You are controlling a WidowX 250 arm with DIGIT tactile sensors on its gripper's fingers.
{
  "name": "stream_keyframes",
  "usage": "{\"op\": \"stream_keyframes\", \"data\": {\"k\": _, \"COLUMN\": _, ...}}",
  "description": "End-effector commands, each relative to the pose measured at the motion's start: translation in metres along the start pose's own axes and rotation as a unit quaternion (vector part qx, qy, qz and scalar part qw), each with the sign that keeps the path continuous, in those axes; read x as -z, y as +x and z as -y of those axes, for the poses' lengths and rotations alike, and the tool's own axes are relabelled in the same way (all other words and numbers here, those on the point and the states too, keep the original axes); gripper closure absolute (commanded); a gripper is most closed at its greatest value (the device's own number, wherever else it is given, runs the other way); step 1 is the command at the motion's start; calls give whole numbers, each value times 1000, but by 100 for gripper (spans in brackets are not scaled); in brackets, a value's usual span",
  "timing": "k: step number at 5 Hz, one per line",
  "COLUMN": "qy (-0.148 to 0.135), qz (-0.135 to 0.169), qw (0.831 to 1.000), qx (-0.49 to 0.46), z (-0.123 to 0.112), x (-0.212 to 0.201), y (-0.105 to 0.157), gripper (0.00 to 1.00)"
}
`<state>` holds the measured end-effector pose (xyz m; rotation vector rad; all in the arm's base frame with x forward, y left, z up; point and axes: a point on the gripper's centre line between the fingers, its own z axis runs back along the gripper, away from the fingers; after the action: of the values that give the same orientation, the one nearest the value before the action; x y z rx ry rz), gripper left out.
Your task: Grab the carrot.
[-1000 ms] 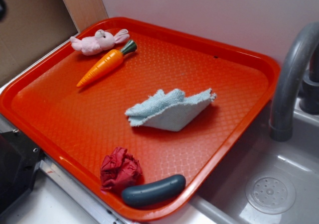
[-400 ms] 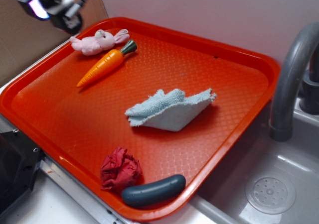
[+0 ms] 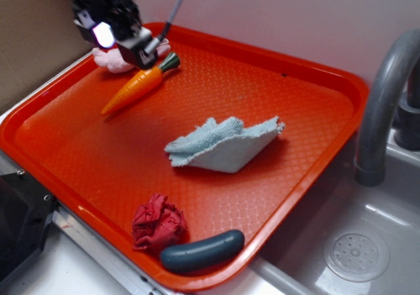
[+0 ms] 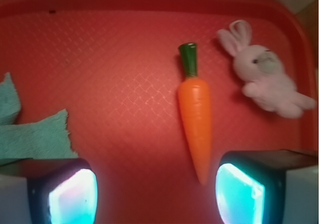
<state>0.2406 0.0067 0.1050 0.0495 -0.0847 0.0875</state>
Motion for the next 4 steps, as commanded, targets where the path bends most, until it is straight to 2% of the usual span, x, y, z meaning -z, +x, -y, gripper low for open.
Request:
{"op": "stream_keyframes", "data": {"k": 1, "qy": 48, "qz": 22, "qw": 998, "qx": -21, "z": -17, "x": 19, "y": 22, "gripper": 0}}
{"op": "stream_keyframes", "data": {"k": 4, "qy": 106, "qz": 17, "qw": 994, "qx": -39, "z": -31, "x": 50, "y": 24, "gripper": 0}}
